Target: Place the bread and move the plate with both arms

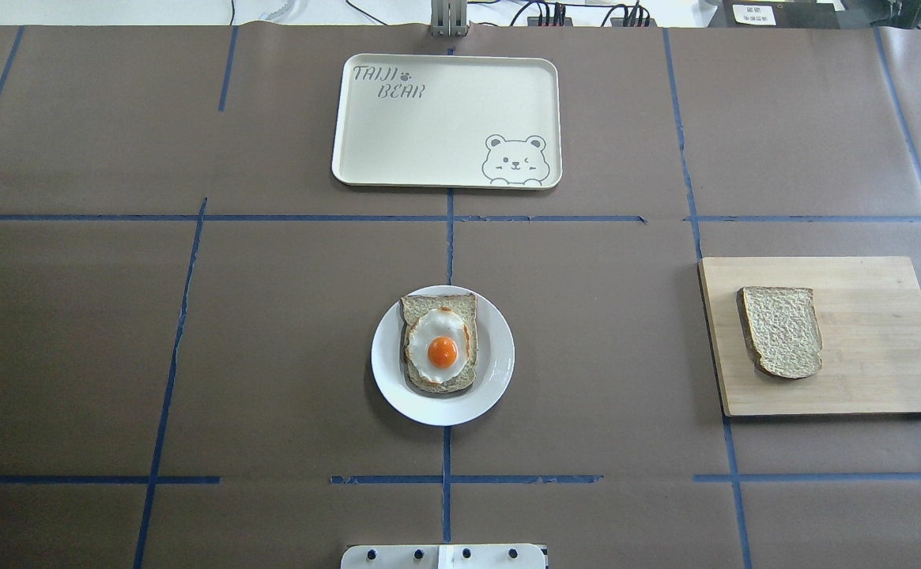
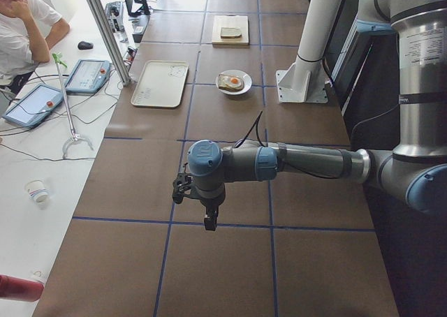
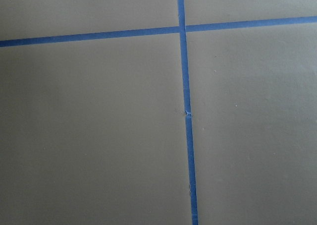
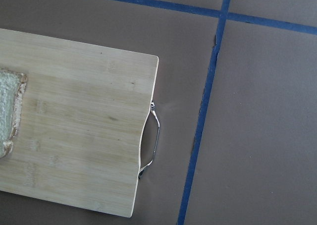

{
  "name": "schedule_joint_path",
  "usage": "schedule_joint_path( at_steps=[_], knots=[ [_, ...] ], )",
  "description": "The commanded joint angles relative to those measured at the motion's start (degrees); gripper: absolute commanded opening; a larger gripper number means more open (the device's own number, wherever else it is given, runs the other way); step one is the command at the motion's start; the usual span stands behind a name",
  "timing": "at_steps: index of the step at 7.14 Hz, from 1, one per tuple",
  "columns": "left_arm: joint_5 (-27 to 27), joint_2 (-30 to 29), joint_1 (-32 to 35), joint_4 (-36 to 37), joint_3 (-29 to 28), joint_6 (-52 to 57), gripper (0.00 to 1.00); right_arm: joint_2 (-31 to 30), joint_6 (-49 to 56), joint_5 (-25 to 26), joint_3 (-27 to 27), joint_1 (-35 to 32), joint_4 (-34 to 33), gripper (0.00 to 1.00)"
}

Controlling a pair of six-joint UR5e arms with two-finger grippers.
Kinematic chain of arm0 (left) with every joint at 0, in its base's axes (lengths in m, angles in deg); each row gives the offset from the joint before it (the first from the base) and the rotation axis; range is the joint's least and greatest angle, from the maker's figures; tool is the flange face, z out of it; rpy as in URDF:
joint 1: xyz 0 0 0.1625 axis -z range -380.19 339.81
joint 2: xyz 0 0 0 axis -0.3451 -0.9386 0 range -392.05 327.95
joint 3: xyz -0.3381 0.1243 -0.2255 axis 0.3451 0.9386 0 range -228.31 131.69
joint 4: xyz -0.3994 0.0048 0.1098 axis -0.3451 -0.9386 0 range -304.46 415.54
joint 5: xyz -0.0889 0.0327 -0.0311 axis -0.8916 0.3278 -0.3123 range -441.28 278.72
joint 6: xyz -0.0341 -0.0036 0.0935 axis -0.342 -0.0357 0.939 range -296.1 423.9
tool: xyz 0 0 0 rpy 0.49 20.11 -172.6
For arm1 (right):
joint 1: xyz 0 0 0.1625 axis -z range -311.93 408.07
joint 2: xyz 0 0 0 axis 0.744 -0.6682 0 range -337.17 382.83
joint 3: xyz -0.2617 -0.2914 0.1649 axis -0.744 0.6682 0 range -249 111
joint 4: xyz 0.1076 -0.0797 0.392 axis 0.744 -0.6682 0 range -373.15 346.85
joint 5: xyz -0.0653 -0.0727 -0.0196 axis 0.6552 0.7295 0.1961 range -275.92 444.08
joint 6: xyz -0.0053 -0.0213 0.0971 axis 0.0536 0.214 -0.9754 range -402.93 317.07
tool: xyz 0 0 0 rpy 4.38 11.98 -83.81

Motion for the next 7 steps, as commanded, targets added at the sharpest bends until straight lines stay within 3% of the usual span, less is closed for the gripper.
schedule_joint_path(
  at_steps=[1,2,4,6,7],
  knots=[
    [0.07,-0.06,-0.12,-1.4,0.34,0.01,1.0,-0.68,-2.77,-1.75,0.08,1.4,3.28,1.0],
    [0.08,-0.06,-0.2,-4.81,-0.88,-0.25,1.0,-0.51,-12.62,-2.2,-0.01,6.72,7.64,1.0],
    [-0.01,0.03,-0.29,-5.02,-0.8,-0.16,1.0,-0.51,-31.54,-0.46,0.87,17.17,25.1,0.98],
    [-0.01,0.03,-0.29,-5.11,-0.8,-0.34,1.0,-0.34,-42.82,5.94,1.66,26.32,33.83,0.98],
    [-0.01,0.03,-0.29,-5.11,-0.8,-0.34,1.0,0.36,-47.48,6.84,3.75,28.98,38.23,0.96]
  ],
)
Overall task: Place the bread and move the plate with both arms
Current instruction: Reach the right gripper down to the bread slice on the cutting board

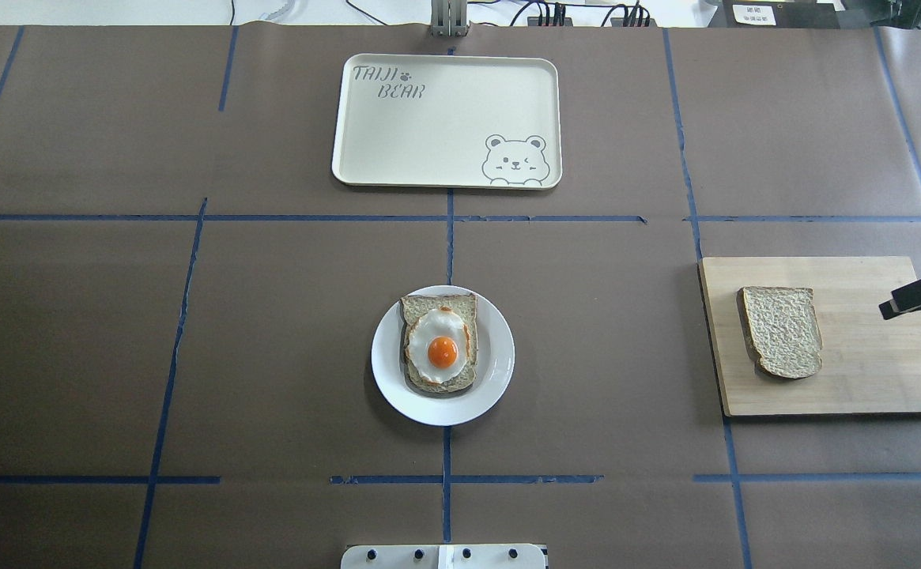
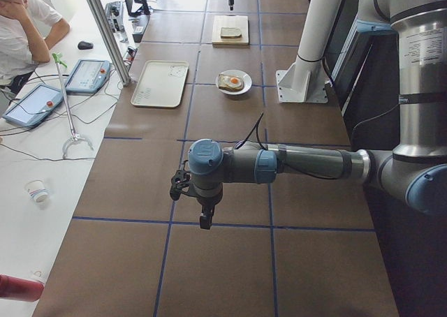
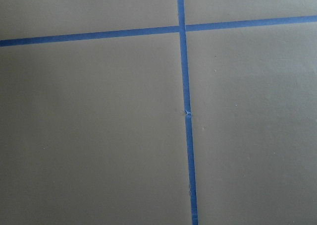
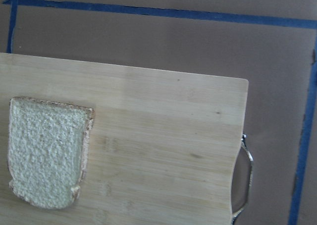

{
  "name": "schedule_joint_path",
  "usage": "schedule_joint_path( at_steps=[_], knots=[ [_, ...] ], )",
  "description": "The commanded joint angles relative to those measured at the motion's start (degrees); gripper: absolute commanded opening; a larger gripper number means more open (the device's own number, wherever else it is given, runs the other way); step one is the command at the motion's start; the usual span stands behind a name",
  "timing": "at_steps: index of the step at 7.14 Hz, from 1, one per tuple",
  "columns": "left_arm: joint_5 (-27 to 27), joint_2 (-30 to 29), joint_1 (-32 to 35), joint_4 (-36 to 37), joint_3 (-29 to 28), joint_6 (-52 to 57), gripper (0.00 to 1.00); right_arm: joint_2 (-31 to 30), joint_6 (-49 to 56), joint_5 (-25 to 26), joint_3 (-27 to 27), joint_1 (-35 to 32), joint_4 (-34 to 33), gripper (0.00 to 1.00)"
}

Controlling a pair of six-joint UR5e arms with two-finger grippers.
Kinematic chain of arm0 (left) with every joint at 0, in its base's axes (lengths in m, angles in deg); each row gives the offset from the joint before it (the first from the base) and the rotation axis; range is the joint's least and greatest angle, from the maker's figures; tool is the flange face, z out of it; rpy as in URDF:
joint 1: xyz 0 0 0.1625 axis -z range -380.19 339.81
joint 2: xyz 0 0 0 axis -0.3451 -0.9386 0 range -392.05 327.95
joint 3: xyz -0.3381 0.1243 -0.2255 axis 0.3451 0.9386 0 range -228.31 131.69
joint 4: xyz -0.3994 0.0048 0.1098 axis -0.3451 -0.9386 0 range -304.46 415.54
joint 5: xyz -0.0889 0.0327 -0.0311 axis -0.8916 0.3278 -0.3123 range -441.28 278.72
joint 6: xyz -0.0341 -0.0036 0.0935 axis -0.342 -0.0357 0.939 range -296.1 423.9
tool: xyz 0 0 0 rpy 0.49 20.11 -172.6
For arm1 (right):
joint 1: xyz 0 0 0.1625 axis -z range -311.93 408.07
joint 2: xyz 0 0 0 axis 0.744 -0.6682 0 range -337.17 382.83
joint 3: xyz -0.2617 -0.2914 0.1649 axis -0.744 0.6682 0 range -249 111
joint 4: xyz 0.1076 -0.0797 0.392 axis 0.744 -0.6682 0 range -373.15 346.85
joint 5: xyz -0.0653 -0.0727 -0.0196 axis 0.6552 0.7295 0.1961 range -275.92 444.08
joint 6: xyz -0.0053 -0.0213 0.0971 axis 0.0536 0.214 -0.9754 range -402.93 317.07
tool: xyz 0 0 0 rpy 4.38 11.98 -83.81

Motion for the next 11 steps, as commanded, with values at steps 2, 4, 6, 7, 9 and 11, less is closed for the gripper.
schedule_joint_path(
  at_steps=[2,4,6,7,9,11],
  knots=[
    [-0.09,0.01,0.0,-0.05,-0.01,-0.04,1.0,3.39,-12.45,1.85,4.83,5.79,8.31,0.92],
    [-0.09,0.01,0.0,-0.05,-0.01,-0.04,1.0,5.24,-17.37,1.85,5.27,7.11,8.32,0.85],
    [-0.09,-0.08,0.0,0.04,0.08,-0.04,1.0,6.91,-19.83,1.76,7.11,7.2,8.32,0.84],
    [-0.09,-0.08,0.0,-0.05,0.08,-0.04,1.0,7.7,-20.55,1.59,7.38,7.64,8.32,0.84],
    [-0.09,-0.34,-0.09,0.04,-0.01,-0.04,1.0,7.53,-20.56,1.67,7.91,8.78,8.32,0.83],
    [-0.09,-0.43,-0.09,0.04,0.26,-0.13,1.0,7.18,-20.56,1.59,8.35,8.87,8.41,0.8]
  ],
)
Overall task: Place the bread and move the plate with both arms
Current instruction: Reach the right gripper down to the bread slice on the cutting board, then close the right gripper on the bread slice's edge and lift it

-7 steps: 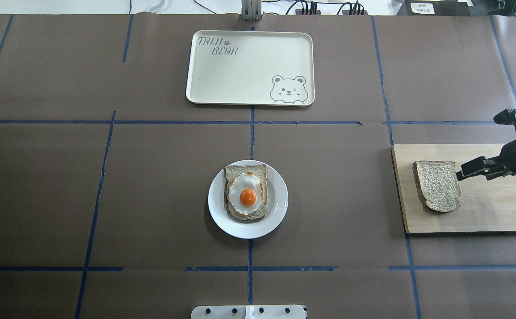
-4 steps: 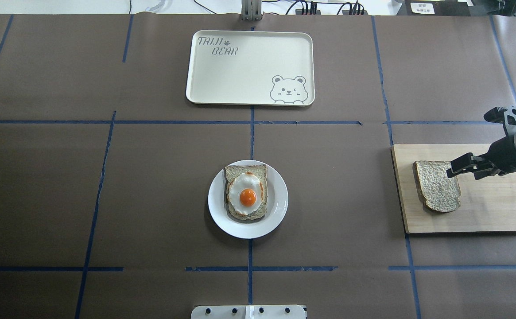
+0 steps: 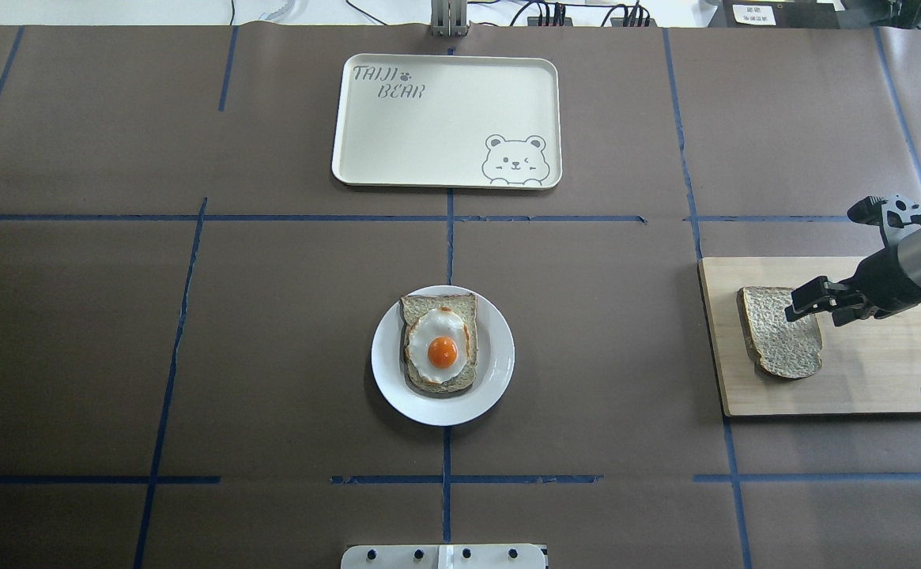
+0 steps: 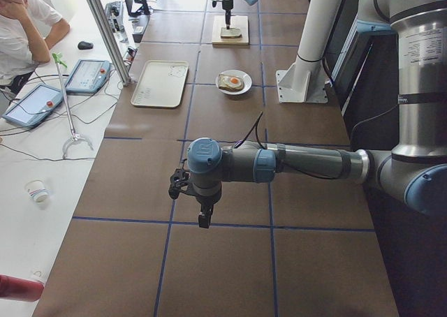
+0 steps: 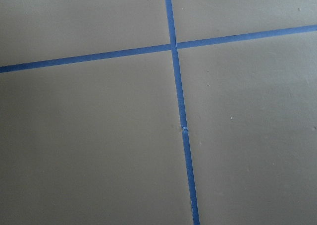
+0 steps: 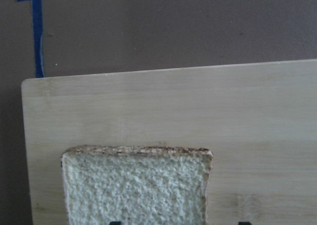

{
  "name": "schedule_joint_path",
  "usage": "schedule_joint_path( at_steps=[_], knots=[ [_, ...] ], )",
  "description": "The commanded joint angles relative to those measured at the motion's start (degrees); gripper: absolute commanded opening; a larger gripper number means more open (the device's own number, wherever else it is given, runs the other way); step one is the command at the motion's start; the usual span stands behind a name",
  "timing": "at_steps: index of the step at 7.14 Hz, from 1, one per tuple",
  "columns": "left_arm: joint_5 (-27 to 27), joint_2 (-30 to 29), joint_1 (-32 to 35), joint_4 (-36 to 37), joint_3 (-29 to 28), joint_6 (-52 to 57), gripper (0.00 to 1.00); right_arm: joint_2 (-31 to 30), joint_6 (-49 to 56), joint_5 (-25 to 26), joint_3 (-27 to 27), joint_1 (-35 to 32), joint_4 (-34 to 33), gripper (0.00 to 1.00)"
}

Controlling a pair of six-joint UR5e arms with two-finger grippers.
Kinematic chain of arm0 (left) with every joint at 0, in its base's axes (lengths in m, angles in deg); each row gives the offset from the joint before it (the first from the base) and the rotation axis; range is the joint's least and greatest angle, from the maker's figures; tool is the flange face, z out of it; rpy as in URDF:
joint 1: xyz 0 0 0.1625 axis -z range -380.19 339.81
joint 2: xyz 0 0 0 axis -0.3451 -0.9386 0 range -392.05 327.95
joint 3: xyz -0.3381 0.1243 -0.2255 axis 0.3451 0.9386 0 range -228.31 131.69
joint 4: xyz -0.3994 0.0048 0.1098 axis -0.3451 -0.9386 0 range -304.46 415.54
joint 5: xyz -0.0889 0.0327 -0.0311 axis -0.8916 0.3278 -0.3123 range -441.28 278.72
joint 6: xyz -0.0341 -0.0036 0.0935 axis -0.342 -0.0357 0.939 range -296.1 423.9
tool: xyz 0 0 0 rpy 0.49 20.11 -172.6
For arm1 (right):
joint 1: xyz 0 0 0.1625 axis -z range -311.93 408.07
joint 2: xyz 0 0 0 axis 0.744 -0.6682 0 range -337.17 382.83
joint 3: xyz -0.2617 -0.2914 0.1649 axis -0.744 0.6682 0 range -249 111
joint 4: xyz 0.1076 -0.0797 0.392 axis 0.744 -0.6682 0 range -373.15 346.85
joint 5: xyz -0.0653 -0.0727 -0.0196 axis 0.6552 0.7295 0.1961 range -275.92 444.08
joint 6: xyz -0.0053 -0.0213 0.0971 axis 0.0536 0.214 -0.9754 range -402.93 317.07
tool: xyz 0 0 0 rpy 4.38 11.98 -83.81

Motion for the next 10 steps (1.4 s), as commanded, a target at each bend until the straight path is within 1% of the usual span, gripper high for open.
schedule_joint_path(
  at_steps=[1,2,3,4,6,10],
  knots=[
    [0.0,-0.14,-0.02,-0.08,0.39,-0.03,1.0,-0.23,-0.21,-0.02,0.19,0.14,-0.06,0.75],
    [0.0,-0.14,-0.02,0.0,0.39,-0.03,1.0,-0.32,-0.21,-0.11,0.36,0.14,-0.07,0.69],
    [0.0,-0.14,-0.02,0.0,0.57,-0.12,1.0,-0.41,-0.21,-0.2,0.62,0.05,-0.15,0.66],
    [0.0,-0.14,-0.02,0.0,0.57,-0.12,1.0,-0.41,-0.21,-0.2,0.8,0.05,-0.15,0.65],
    [0.0,-0.14,-0.02,0.0,0.66,-0.12,1.0,-0.41,-0.21,-0.29,0.8,0.14,-0.15,0.59],
    [0.0,-0.14,-0.02,0.0,0.57,-0.03,1.0,-0.32,-0.21,-0.37,1.07,0.31,-0.15,0.58]
  ],
)
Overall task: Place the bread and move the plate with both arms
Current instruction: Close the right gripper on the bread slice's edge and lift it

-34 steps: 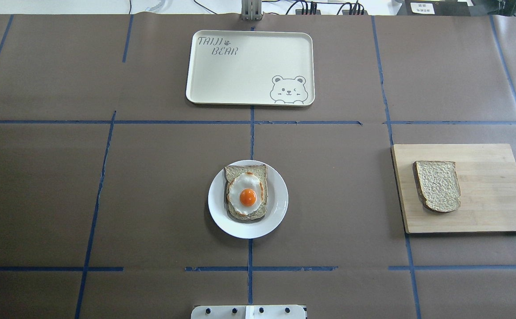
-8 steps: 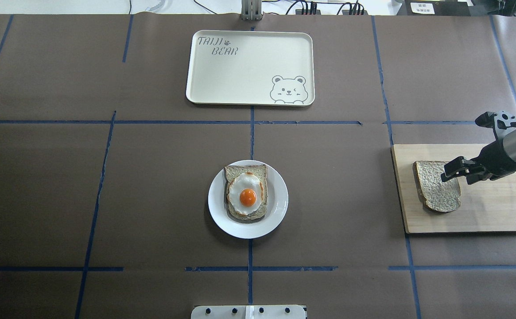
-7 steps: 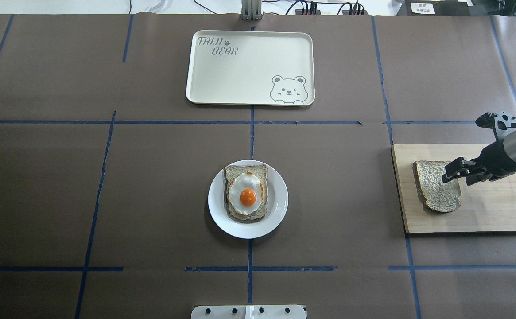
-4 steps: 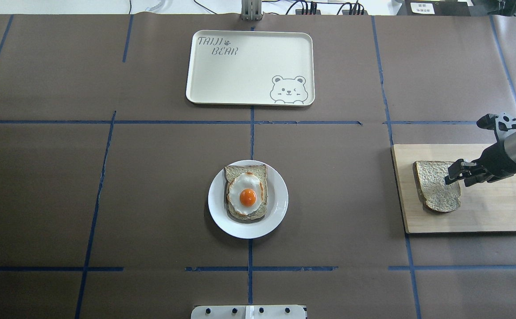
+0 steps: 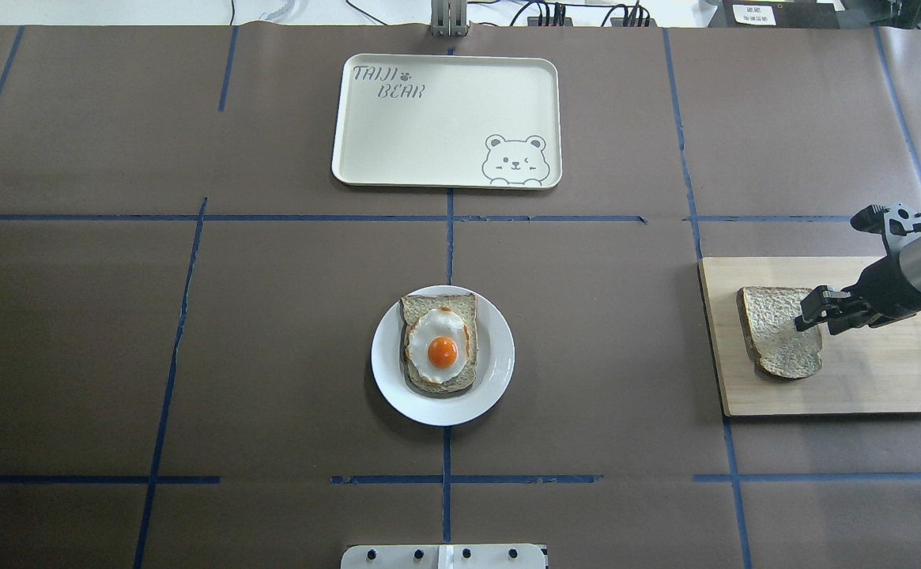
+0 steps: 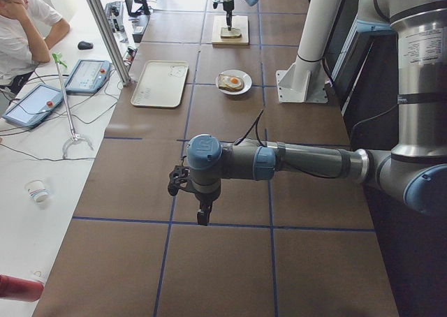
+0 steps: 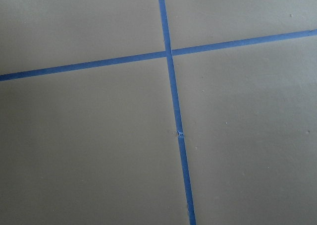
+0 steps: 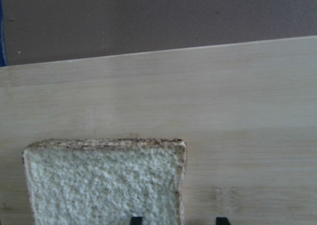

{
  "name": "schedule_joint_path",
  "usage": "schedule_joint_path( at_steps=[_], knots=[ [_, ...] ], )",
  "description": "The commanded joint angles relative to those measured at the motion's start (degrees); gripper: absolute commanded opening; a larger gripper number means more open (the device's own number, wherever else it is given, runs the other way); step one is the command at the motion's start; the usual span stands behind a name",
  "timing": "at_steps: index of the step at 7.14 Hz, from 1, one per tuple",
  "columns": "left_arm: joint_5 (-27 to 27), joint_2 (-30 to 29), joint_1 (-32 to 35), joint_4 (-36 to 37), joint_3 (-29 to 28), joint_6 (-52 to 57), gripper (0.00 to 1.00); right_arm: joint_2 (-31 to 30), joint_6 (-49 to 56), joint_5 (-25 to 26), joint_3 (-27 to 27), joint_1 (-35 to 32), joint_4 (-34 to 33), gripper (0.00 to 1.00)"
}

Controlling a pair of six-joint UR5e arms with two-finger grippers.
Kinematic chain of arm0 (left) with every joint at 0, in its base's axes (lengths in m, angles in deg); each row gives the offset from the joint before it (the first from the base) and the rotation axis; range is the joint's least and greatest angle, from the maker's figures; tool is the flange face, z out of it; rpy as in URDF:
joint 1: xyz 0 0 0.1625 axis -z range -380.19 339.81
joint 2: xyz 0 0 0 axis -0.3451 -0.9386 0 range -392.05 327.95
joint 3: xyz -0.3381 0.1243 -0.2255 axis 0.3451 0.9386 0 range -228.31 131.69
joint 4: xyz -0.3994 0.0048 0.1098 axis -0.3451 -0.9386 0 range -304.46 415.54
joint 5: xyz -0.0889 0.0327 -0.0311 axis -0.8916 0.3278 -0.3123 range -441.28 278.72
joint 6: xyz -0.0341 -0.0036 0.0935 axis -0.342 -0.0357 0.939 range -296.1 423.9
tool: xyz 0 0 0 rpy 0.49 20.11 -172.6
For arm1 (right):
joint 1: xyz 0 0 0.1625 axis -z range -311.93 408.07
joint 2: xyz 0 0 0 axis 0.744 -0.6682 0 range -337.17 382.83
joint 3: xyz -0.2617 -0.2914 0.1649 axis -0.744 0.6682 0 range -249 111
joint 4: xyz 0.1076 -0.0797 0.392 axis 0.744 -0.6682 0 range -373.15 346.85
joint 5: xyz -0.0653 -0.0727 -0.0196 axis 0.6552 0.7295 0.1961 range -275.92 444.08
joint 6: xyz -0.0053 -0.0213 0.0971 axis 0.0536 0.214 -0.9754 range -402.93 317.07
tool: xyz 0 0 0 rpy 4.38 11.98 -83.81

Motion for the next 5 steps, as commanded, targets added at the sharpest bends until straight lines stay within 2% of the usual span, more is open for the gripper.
schedule_joint_path(
  at_steps=[1,5],
  knots=[
    [0.0,0.0,0.0,0.0,-0.04,0.0,1.0,0.07,0.0,0.0,-0.1,0.08,0.0,0.44],
    [0.0,0.0,0.09,0.0,0.22,0.0,1.0,-0.1,0.09,-1.14,-0.1,0.35,0.09,0.0]
  ],
)
